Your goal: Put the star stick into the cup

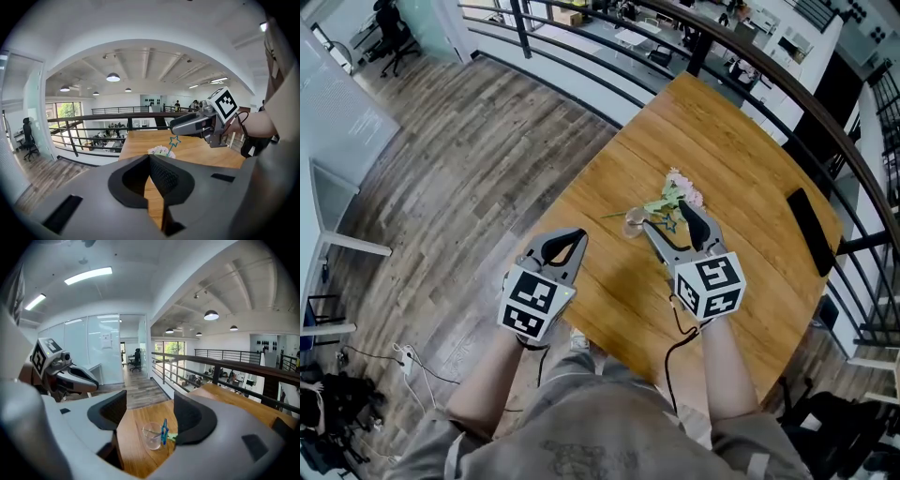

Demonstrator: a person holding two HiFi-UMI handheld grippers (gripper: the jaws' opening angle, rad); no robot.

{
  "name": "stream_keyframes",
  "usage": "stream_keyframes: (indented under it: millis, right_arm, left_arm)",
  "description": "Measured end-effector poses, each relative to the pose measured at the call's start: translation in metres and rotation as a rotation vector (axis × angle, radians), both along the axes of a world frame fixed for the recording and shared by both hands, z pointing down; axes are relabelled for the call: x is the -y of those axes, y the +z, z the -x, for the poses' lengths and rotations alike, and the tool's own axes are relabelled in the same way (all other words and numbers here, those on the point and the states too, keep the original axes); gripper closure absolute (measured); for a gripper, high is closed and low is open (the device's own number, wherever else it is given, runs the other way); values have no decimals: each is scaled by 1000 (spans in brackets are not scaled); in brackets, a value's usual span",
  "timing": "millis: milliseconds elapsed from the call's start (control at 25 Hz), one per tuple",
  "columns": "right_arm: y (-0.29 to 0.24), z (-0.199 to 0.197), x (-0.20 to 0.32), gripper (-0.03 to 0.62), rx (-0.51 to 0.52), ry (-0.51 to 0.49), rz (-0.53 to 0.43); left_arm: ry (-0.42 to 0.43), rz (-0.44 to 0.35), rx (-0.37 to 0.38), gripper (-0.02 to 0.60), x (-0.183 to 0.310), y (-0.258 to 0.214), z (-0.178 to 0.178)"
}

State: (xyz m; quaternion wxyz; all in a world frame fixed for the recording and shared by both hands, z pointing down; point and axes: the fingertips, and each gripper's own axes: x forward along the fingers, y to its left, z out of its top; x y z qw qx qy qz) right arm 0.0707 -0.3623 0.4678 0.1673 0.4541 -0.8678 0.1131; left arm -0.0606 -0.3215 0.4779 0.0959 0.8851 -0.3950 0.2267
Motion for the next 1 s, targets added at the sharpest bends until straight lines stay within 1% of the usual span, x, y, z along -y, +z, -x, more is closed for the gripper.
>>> stream_keyframes:
  millis: [160,200,240,320,440,560,640,720,840,1000]
  right_arm:
    - [-46,-4,-16,274,36,3,-88]
    - [-57,-6,-22,296,48,3,-104]
    - [-67,-8,-28,331,63,4,-113]
    - [-83,-12,-42,386,89,-1,-116]
    - [-101,-14,-62,435,106,-20,-145]
    - [-113,-18,-82,480,117,-14,-171]
    - [-118,-22,-96,512,133,-6,-176]
    - [-120,-24,-110,549,143,-18,-169]
    - [-124,-20,-130,560,139,-64,-159]
    - [-121,-14,-153,563,103,-113,-144]
  left_arm:
    - [6,-73,2,565,-3,-30,-1]
    - [7,-93,3,566,-5,-39,-2]
    - [7,-113,3,565,-7,-47,-2]
    - [10,-152,7,565,-12,-64,-3]
    - [20,-210,25,565,-21,-85,-3]
    - [31,-259,35,565,-33,-102,-4]
    - [32,-274,32,565,-42,-108,-4]
    - [29,-279,26,566,-50,-112,-4]
    - [28,-280,19,566,-62,-116,-4]
    - [20,-263,7,566,-76,-112,-6]
